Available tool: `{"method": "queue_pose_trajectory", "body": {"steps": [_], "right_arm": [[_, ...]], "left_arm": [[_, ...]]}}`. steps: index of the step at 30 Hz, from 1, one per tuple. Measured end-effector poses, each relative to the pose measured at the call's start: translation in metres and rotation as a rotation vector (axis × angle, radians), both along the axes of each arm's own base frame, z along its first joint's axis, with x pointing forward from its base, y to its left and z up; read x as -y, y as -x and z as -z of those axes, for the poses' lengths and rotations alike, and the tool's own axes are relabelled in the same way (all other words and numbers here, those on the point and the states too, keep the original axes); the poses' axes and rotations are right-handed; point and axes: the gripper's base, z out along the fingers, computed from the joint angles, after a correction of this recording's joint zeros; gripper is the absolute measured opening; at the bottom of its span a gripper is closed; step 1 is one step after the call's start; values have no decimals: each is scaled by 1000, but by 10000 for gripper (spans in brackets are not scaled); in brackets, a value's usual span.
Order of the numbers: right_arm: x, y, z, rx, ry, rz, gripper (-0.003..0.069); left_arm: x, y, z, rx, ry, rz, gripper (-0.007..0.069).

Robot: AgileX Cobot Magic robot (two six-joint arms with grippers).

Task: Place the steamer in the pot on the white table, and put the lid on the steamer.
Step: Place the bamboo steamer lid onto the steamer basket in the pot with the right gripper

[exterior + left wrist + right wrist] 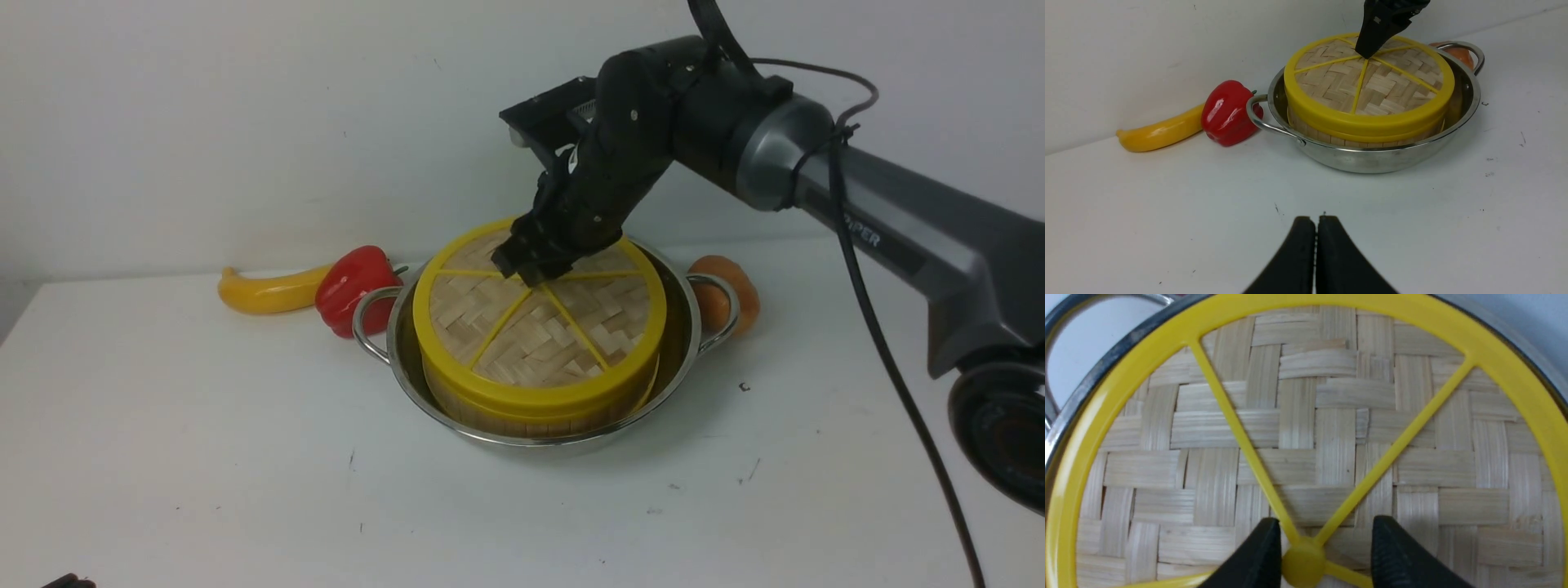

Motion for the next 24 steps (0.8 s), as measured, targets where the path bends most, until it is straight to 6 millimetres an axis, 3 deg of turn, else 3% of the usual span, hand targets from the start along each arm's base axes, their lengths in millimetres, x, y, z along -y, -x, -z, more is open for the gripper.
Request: {"method": "queue_pose_trajectory", "body": {"steps": [4, 8, 11, 12, 13, 15, 17, 18, 20, 24], "right_arm": [[1, 0, -1, 6, 9, 1, 384], [7, 7, -24, 12, 9, -1, 400], [26, 27, -86, 71, -28, 8, 398], [28, 28, -91, 79, -33, 9, 398], [45, 42, -131, 144, -72, 27, 387], [73, 68, -179, 226, -117, 54, 352], [111, 107, -227, 317, -158, 92, 281], [112, 106, -225, 309, -151, 96, 265], [145, 145, -248, 357, -158, 129, 173], [184, 215, -252, 417, -160, 141, 18]], "left_arm": [[0, 0, 0, 0, 0, 0, -1], [0, 0, 0, 0, 0, 0, -1], [0, 0, -1, 12, 3, -2, -1], [0, 0, -1, 14, 4, -2, -1], [0, -1, -3, 39, 8, -6, -1], [-1, -2, -9, 98, 10, -18, 0], [-2, -4, -16, 178, 13, -32, 0], [-3, -4, -16, 186, 14, -33, 0], [-3, -7, -24, 256, 28, -43, 0], [1, -22, -21, 268, 56, -54, 0]]}}
